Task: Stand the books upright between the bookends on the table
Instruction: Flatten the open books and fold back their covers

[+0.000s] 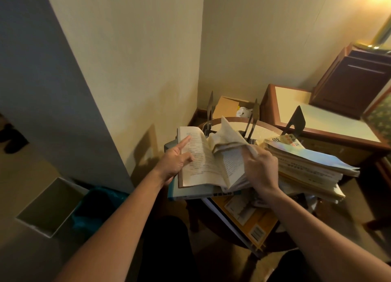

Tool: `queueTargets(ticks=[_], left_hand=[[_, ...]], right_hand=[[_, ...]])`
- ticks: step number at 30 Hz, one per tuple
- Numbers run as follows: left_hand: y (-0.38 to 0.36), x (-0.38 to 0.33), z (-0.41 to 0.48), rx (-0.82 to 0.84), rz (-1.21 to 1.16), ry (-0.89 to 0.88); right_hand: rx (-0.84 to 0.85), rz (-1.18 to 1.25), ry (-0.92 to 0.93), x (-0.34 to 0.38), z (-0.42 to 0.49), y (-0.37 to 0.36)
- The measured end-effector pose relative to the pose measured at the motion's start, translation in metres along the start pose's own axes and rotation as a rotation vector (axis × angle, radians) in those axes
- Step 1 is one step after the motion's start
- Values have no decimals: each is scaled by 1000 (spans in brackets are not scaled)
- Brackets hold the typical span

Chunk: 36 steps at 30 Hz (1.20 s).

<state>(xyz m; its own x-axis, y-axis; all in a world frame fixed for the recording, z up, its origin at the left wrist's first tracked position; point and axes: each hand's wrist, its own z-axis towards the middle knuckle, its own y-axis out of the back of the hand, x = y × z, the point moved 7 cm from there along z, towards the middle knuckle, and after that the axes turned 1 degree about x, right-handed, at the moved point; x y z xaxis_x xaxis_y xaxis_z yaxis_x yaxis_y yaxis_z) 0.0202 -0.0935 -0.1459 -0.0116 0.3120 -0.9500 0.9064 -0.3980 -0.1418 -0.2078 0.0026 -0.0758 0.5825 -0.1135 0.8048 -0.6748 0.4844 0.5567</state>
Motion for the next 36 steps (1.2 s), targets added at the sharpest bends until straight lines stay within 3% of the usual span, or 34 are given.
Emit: queueTargets(ticks=[2,4,11,16,22,29,32,36], left_hand=[[0,2,-3,-25,-12,2],[1,5,-5,-37,-19,0],[-7,-2,-8,-43,11,-20],[-14,-12,-8,-1,106,-38],[-27,-20,-13,103,162,-61],[-19,-14,-11,102,124,-63],[-16,-11,-10,77,127,-68],[-7,-7,-8,-11,147,-78]], right_hand=[[-62,163,-297,-22,2,7],[-88,173,-428,-38,3,12],[-3,30,-66,-15,11,16],[130,-328,169,9,24,7],[285,-437,170,33,56,-9],[264,-358,147,26,69,-15],[302,-365,145,25,70,-20],[393,-336,4,24,68,-24]])
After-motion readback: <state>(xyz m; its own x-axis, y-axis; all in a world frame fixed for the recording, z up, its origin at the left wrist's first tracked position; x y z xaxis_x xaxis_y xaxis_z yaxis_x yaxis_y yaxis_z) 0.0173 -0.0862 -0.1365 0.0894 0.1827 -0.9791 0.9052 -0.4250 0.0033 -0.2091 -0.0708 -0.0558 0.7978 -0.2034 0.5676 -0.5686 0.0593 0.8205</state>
